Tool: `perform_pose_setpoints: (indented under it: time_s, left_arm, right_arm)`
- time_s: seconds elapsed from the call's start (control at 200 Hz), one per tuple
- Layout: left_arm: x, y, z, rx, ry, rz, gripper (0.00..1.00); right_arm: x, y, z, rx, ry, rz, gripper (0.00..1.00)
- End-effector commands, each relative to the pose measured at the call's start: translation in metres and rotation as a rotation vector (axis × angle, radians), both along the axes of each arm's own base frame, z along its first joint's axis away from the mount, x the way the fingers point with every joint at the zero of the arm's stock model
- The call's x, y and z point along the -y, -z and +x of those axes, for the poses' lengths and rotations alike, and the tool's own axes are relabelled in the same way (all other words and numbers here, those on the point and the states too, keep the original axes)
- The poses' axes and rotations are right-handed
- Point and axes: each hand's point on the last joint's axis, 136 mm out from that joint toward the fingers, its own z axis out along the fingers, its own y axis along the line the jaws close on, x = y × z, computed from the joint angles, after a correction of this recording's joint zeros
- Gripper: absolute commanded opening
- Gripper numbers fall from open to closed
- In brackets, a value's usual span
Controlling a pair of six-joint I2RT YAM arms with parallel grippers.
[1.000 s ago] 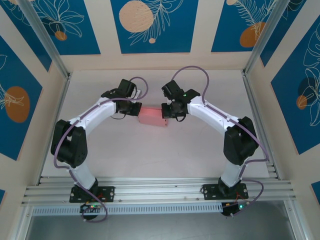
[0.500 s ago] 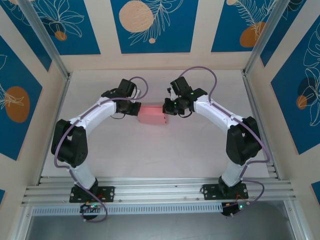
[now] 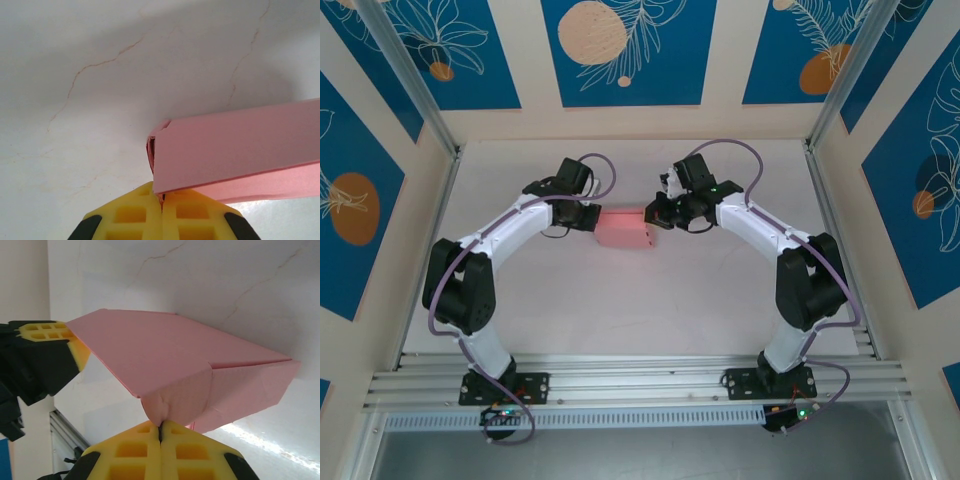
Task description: Fold the paper box
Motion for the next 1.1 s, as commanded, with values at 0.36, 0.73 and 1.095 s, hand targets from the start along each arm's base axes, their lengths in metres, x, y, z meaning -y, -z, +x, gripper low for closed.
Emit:
perform_pose_setpoints:
  time_s: [0.36, 0.73, 1.095]
  left_arm:
    - [0.012, 0.013, -0.012, -0.065, 0.061, 0.014, 0.0]
    - [0.011, 0.013, -0.012, -0.06, 0.061, 0.025, 0.0]
    - [0.014, 0.007, -0.011, -0.053, 0.068, 0.025, 0.0]
  right_arm:
    - [-0.004, -0.035, -0.002, 0.026, -0.014, 0.203, 0.0]
    - [-0.013, -0.035, -0.002, -0.058, -0.036, 0.368, 0.0]
    - [0.026, -0.007, -0.018, 0.036, 0.048, -0.09, 0.12]
